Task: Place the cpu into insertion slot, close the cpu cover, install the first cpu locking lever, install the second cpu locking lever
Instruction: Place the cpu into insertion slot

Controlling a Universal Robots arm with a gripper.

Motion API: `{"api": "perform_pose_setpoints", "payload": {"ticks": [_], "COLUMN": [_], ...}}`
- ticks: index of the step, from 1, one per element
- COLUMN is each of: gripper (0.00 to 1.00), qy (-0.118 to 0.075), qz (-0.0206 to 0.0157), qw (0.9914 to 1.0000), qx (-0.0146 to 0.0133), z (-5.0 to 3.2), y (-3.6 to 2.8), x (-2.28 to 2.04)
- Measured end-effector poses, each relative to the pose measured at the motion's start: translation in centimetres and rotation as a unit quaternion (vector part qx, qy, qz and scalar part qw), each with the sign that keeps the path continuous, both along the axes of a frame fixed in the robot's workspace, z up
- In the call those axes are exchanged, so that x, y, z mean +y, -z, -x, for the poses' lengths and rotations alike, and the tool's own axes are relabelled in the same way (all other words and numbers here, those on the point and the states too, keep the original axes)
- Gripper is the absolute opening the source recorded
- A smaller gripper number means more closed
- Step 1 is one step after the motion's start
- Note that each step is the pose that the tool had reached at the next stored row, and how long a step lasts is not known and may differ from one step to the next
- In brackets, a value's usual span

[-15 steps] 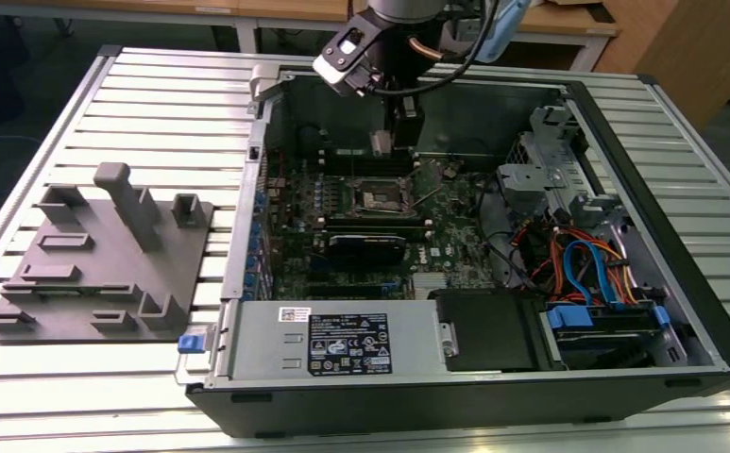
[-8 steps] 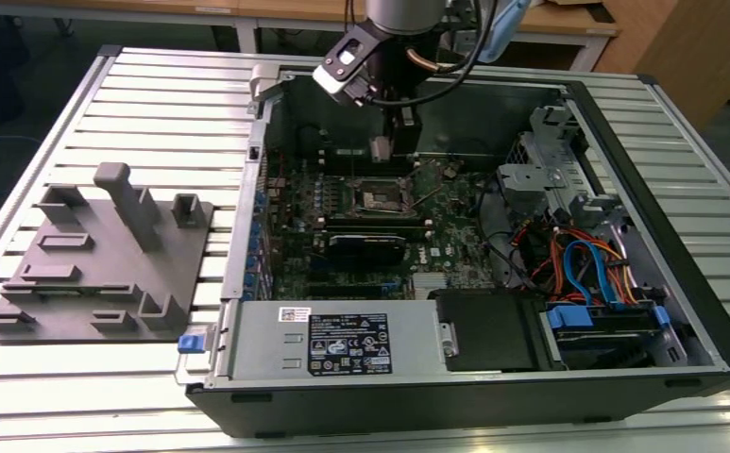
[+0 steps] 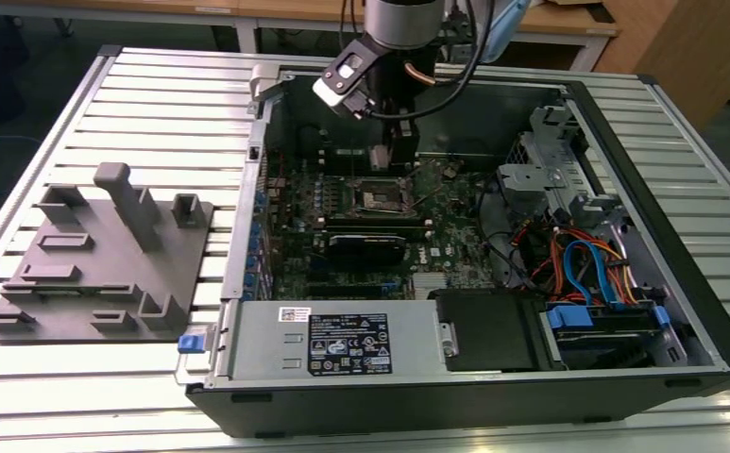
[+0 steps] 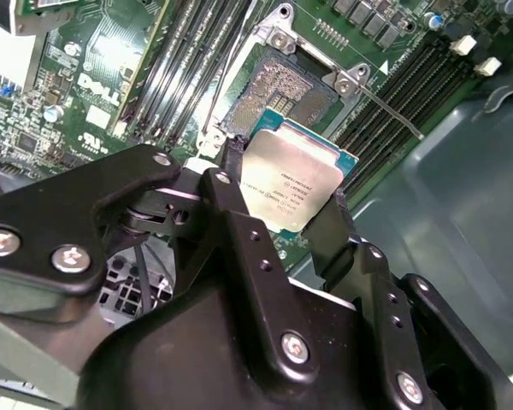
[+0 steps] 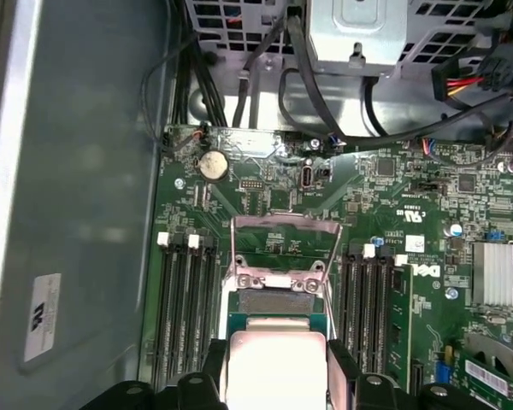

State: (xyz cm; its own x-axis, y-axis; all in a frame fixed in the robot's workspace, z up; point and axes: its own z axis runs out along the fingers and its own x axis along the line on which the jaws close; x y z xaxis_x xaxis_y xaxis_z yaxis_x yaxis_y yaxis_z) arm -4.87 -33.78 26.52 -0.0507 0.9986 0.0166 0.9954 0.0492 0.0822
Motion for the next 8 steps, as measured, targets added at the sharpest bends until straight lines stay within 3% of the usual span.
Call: {"api": "perform_pose_setpoints", "payload": {"ticks": [2,8], "gripper": [0.54,0.54], "qy": [0.000,0.000], "qz": [0.0000,0.0000], "qw": [1.00000,1.00000], "qx": [0.0000,0.0000], "z": [0.00,0.00], "y": [0.31,0.44], "x": [0.00,0.00]}}
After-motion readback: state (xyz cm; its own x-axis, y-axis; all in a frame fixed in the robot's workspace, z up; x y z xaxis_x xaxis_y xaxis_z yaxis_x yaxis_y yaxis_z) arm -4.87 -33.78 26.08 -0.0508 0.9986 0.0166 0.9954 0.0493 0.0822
